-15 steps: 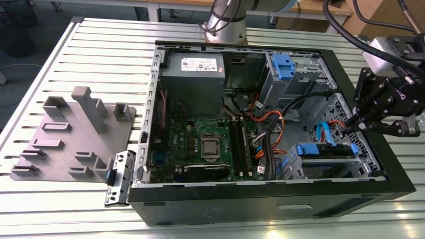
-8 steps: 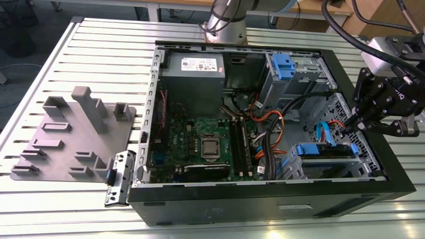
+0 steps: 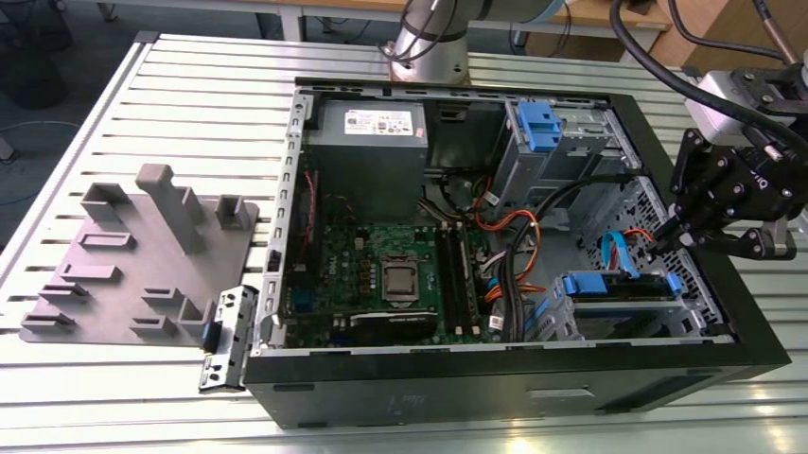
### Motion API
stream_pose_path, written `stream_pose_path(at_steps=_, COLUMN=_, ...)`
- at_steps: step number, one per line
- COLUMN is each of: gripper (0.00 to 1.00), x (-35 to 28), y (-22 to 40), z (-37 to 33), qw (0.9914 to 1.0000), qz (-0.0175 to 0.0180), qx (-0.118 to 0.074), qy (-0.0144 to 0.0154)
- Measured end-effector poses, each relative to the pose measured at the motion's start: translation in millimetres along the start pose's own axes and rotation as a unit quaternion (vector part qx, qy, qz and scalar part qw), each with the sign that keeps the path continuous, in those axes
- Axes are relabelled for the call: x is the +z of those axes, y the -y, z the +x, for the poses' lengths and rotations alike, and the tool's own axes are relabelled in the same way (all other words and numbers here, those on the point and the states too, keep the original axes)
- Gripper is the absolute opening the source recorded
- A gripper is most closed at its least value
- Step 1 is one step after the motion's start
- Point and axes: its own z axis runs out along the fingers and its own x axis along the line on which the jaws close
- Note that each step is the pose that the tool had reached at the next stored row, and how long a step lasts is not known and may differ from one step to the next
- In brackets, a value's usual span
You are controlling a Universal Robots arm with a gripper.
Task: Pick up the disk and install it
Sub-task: 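Insert the second disk wire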
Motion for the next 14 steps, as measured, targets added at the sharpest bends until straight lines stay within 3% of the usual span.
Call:
stream_pose_path(at_steps=5, gripper=0.16, x=0.0, y=-0.4, z=0.0, qw=1.0, qz=0.0002, qx=0.0, qy=0.0)
stream_pose_path(at_steps=14, gripper=0.16, x=-0.1, y=-6.1, z=3.1, qw=0.99999, qz=0.0044, qx=0.0, qy=-0.0001)
